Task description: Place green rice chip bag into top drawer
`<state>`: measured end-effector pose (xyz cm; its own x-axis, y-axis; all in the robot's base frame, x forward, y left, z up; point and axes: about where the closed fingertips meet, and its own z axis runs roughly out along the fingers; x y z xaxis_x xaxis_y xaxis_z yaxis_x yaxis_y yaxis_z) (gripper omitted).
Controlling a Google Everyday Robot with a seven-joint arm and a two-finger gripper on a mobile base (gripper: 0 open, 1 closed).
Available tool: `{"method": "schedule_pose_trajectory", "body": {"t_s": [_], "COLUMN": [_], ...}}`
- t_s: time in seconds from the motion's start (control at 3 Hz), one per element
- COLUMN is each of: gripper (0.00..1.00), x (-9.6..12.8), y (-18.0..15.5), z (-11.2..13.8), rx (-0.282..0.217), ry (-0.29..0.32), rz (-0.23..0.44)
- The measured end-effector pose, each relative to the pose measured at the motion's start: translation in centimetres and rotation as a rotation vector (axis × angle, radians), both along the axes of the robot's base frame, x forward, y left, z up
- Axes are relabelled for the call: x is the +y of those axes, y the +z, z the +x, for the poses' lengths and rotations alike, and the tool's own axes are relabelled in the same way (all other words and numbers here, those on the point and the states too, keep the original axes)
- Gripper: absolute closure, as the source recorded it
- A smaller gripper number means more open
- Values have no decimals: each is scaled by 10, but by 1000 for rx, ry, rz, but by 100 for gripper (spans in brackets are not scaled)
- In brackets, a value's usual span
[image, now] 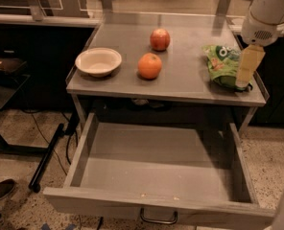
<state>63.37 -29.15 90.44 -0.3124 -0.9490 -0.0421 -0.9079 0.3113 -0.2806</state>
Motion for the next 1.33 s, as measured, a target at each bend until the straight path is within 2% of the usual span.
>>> {"method": "schedule_pose_trajectory", "body": {"t_s": [0.33, 0.67, 1.0, 1.33], "gripper": [0, 0, 0, 0], "x": [-20, -24, -22, -6], "y": [1, -5, -14, -33], "z": [18, 31, 40, 46], "rx": [-3, 0, 10, 43], "ry": [-26, -36, -42, -33], "rz": [-6, 9, 32, 73]}}
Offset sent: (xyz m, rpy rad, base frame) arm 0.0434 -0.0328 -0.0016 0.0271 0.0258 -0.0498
